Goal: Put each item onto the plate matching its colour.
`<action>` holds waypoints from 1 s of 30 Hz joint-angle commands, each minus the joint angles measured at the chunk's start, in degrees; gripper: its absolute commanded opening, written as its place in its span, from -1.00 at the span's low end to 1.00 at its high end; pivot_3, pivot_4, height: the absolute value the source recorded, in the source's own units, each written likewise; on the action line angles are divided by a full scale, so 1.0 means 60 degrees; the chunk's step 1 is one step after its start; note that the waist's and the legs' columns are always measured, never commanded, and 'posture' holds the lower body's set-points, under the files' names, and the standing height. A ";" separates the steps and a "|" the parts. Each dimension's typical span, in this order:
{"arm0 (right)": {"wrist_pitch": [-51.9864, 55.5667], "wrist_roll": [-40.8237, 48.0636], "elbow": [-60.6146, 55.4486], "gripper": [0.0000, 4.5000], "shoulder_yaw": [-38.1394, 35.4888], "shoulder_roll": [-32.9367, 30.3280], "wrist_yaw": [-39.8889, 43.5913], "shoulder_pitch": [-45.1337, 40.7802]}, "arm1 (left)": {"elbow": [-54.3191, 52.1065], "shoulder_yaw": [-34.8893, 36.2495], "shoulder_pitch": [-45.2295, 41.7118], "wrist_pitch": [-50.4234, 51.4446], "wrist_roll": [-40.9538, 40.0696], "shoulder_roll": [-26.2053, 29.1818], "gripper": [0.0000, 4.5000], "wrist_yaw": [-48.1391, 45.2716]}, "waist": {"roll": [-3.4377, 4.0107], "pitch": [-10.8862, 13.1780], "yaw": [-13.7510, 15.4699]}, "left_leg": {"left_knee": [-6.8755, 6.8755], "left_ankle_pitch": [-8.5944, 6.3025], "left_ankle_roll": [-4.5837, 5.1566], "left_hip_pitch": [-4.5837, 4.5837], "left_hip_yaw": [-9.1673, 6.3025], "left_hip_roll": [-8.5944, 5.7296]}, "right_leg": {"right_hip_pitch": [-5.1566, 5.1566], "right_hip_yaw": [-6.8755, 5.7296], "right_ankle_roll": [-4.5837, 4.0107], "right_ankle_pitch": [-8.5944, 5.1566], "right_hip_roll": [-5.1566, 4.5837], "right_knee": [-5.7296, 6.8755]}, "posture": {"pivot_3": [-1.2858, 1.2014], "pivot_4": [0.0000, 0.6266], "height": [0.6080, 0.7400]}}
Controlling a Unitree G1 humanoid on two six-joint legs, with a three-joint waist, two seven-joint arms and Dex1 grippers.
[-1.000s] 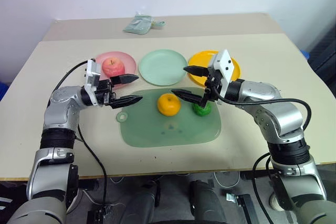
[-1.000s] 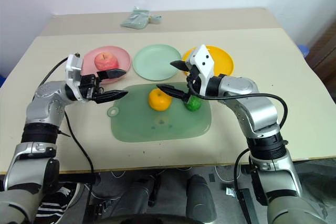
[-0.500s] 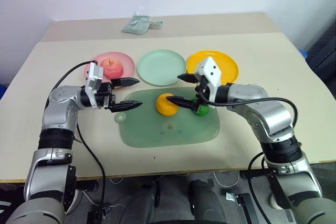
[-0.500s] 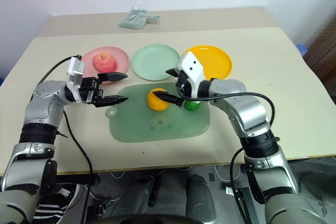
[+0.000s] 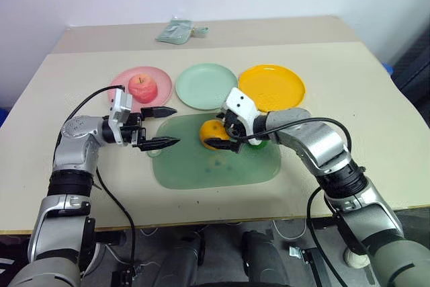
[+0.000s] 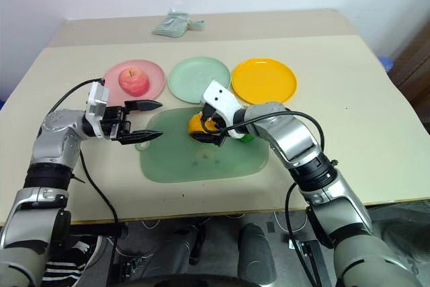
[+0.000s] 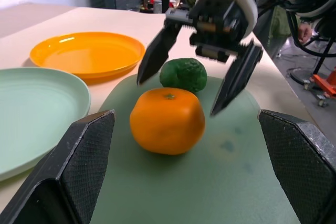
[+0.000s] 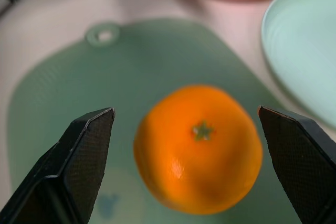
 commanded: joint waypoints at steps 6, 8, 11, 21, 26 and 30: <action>-0.0323 -0.0439 0.0467 0.48 -0.0010 0.0188 0.0226 -0.0151 | -0.0531 0.0039 0.0186 -0.0053 -0.0124 -0.0046 1.00 0.0175 | 0.0000 -0.0001 0.0010 | 0.0003 0.0000 -0.0001 0.0001 -0.0001 0.0000 | 0.0005 0.0000 0.0000 0.0000 0.0000 0.0000 | 0.03 -0.52 1.00; -0.0154 -0.0149 0.0367 0.39 -0.0455 0.0362 0.0209 -0.0237 | -0.0630 0.0039 0.0204 0.0020 -0.0152 -0.0037 1.00 0.0215 | 0.0000 -0.0001 0.0007 | 0.0003 0.0000 -0.0001 0.0001 -0.0001 0.0000 | 0.0005 0.0000 0.0001 0.0000 0.0000 0.0000 | 0.03 -0.52 1.00; 0.0061 0.0515 0.0254 0.39 -0.1503 0.0677 0.0162 -0.0401 | -0.0694 0.0078 0.0187 0.0074 -0.0184 -0.0030 1.00 0.0287 | 0.0001 0.0000 -0.0001 | 0.0000 0.0001 -0.0001 -0.0001 -0.0001 0.0000 | -0.0002 0.0001 0.0000 0.0001 0.0000 0.0002 | 0.03 -0.52 1.00; -0.2536 -0.1002 0.3667 0.39 -0.3624 -0.0105 -0.2344 -0.1364 | -0.0934 -0.0230 0.0149 -0.0276 0.0214 -0.0952 1.00 0.1678 | 0.0001 0.0000 0.0184 | 0.0002 0.0002 -0.0003 0.0000 0.0002 -0.0007 | 0.0006 0.0001 -0.0003 0.0004 -0.0003 -0.0002 | 0.03 -0.52 1.00; -0.3479 -0.1566 0.5025 0.39 -0.3571 -0.0263 -0.2558 -0.1331 | -0.1364 -0.0370 0.0414 -0.0334 0.0177 -0.1489 1.00 0.2238 | 0.0002 0.0000 0.0066 | -0.0014 0.0003 -0.0004 0.0000 0.0046 0.0002 | -0.0024 0.0042 -0.0004 0.0004 0.0001 0.0012 | 0.03 -0.52 1.00; -0.3977 -0.1683 0.5777 0.39 -0.3629 -0.0093 -0.2634 -0.1292 | -0.1086 -0.0119 0.0314 -0.1023 0.0358 -0.1725 1.00 0.2925 | 0.0002 0.0000 -0.0032 | -0.0014 0.0003 -0.0003 0.0002 0.0075 0.0007 | -0.0037 0.0070 -0.0003 0.0005 0.0004 0.0022 | 0.03 -0.52 1.00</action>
